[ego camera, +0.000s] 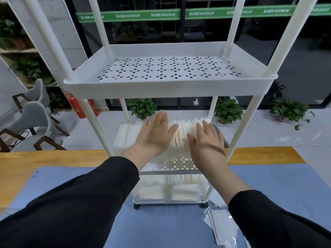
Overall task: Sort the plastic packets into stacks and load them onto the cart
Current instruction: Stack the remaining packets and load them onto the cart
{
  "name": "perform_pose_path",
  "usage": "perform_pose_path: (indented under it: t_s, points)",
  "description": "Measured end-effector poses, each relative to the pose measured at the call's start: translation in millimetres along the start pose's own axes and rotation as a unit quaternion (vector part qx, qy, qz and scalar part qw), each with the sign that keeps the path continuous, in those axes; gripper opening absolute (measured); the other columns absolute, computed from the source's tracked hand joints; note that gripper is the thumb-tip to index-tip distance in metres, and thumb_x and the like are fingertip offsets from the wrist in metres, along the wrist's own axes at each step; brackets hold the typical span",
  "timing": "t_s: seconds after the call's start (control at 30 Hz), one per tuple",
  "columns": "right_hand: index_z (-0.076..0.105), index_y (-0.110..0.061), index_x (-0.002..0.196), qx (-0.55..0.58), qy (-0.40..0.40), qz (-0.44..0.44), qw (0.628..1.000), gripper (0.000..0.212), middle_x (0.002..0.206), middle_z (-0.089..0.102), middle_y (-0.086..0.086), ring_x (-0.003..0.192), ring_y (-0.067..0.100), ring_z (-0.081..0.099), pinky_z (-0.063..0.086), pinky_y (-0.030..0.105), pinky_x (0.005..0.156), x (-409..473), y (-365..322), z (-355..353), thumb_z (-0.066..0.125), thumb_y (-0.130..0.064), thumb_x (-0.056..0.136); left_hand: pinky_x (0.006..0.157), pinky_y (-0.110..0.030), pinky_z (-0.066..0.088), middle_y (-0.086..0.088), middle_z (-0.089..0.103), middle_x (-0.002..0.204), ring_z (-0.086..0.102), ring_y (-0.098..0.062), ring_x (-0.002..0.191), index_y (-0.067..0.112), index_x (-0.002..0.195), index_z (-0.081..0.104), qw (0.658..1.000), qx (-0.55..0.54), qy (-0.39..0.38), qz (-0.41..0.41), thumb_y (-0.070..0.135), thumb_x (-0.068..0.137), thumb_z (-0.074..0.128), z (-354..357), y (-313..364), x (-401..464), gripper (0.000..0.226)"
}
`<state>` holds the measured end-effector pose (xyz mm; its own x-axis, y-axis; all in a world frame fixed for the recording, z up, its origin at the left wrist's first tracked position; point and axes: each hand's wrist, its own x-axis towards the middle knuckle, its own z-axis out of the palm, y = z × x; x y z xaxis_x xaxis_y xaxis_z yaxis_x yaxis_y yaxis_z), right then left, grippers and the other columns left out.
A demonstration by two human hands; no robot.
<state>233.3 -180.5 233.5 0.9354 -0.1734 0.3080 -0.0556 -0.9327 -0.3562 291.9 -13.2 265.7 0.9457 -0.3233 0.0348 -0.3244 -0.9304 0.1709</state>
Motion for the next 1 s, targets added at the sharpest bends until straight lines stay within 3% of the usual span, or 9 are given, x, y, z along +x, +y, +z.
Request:
perform_pose_path:
  t_s: [0.13,0.3,0.43,0.63,0.8,0.93,1.0]
  points:
    - [0.042,-0.013,0.143,-0.026,-0.019,-0.003,0.999,0.053,0.159,0.034,0.009,0.153,0.026,0.018,0.008,0.058,0.123,-0.2,0.6,1.8,0.024,-0.045,0.105,0.128,-0.048,0.004,-0.01,0.004,0.171,-0.001,-0.02,0.158,0.005,0.161,0.006,0.998,0.04,-0.049,0.008,0.058,0.103,0.008,12.9,-11.1,-6.2,0.078]
    - [0.039,-0.012,0.149,-0.017,0.005,-0.039,0.999,0.055,0.163,0.028,0.011,0.154,0.026,0.014,0.0,0.057,0.123,-2.7,-2.9,-3.3,0.023,-0.041,0.106,0.128,-0.046,0.005,-0.004,0.012,0.171,0.005,-0.017,0.158,0.013,0.162,0.014,0.999,0.001,0.037,-0.022,0.052,0.106,0.007,-1.8,-8.0,-3.6,0.069]
    - [0.035,-0.015,0.15,-0.016,-0.036,-0.075,0.996,0.058,0.166,0.018,0.008,0.155,0.022,0.007,-0.001,0.054,0.124,-8.9,-8.7,-12.0,0.023,-0.049,0.105,0.128,-0.044,0.003,-0.001,0.012,0.171,0.004,-0.017,0.158,0.022,0.162,0.019,0.998,0.012,0.031,-0.06,0.058,0.103,0.005,-6.8,-6.8,-21.3,0.07]
    - [0.028,-0.02,0.155,-0.043,-0.066,-0.178,0.981,0.078,0.167,0.015,0.005,0.155,0.02,0.006,0.002,0.049,0.126,-16.2,-1.1,-13.2,0.037,-0.069,0.095,0.127,-0.049,0.001,0.0,-0.003,0.171,-0.006,-0.017,0.158,0.026,0.163,0.006,0.994,0.1,-0.005,0.037,0.08,0.09,0.002,4.5,-19.5,-44.7,0.091]
    - [0.03,-0.02,0.152,-0.09,-0.08,-0.181,0.976,0.075,0.166,0.02,0.006,0.155,0.022,0.009,0.002,0.051,0.125,-11.1,8.7,-8.6,0.049,-0.063,0.094,0.127,-0.048,0.011,-0.003,0.013,0.17,0.007,-0.02,0.158,0.02,0.161,0.018,0.989,0.133,0.025,0.053,0.077,0.085,-0.007,9.4,-15.8,-30.7,0.098]
    - [0.03,-0.019,0.153,-0.082,-0.074,-0.197,0.974,0.071,0.165,0.023,0.004,0.155,0.02,0.012,-0.001,0.049,0.124,-13.1,3.9,-9.1,0.046,-0.06,0.097,0.126,-0.046,0.015,-0.003,0.024,0.168,0.017,-0.02,0.156,0.019,0.159,0.026,0.99,0.117,0.046,0.06,0.073,0.093,0.004,8.8,-19.8,-27.5,0.088]
    - [0.037,-0.017,0.151,-0.032,-0.045,-0.202,0.978,0.065,0.164,0.028,0.005,0.154,0.019,0.018,0.003,0.047,0.126,-14.7,3.3,-12.0,0.044,-0.055,0.1,0.124,-0.046,0.022,-0.006,0.04,0.16,0.031,-0.022,0.151,0.016,0.152,0.042,0.991,0.07,0.088,0.077,0.07,0.096,0.008,6.7,-22.4,-29.5,0.085]
